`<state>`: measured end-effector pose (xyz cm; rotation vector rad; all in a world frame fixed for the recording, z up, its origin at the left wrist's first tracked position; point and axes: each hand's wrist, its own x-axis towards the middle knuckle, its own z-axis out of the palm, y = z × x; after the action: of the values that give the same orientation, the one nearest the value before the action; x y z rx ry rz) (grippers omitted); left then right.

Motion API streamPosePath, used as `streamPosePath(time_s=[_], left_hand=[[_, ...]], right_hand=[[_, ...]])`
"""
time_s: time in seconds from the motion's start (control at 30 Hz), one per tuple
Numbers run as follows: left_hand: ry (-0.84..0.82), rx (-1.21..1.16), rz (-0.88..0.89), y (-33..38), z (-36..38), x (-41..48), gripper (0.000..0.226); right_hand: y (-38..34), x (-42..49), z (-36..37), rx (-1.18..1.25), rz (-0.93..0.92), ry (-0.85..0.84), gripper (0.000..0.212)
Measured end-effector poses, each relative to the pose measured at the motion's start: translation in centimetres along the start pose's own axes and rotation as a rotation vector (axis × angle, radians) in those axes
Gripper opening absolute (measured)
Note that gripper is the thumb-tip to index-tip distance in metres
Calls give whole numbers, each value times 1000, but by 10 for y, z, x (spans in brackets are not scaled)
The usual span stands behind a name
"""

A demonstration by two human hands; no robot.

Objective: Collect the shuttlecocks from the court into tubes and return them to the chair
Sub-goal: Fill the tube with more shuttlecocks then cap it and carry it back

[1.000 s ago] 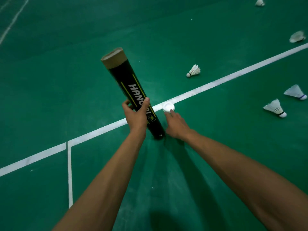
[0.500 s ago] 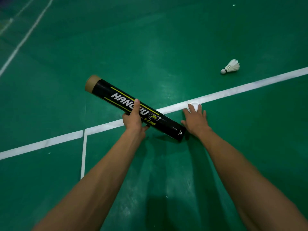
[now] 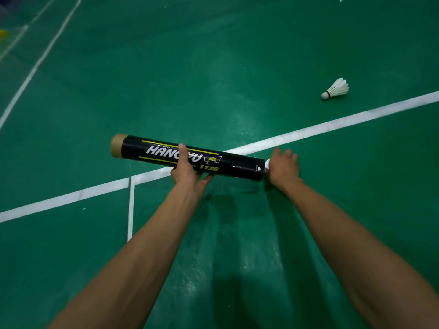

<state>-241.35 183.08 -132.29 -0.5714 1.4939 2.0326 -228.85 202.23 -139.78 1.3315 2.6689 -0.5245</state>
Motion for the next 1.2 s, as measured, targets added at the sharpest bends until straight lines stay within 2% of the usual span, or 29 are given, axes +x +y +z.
streamPosePath(time_s=[0.07,0.1,0.17,0.27,0.33,0.47,0.7,0.8,0.9,0.97,1.07,1.13,1.2], left_hand=[[27,-7,23,4,-1,-3,69],[40,-9,26,4,-1,-5,70],[42,-10,27,2,0,-12,71],[9,-21,15,-9,9,-26,72],[-11,-25,5,-21,19,-40,68],[-41,-93,-19,-35,43,-72,67],[-186,-180,-42,-33,94,-146,67],[-239,-213,-60,-37,114,-185,65],[-294,-216,-92,-45,133,-220,65],[-312,-220,-109,-52,144,-236,67],[-357,-217,-110,-59,153,-252,70],[-377,-206,-115,-64,156,-258,72],[-382,-197,-125,-69,156,-263,72]], right_hand=[[2,-5,4,196,84,-55,73],[6,-10,6,279,96,-74,72],[13,-21,9,471,138,-55,53],[18,-38,2,968,301,27,17],[24,-46,-12,1229,357,14,16],[42,-68,-68,1421,326,13,13],[85,-127,-162,1528,235,82,23],[110,-163,-194,1500,156,122,29],[133,-197,-227,1482,60,204,29],[144,-211,-242,1469,12,280,40],[162,-224,-248,1272,-76,405,47],[172,-234,-248,1103,-100,425,53],[180,-240,-247,1003,-82,444,49]])
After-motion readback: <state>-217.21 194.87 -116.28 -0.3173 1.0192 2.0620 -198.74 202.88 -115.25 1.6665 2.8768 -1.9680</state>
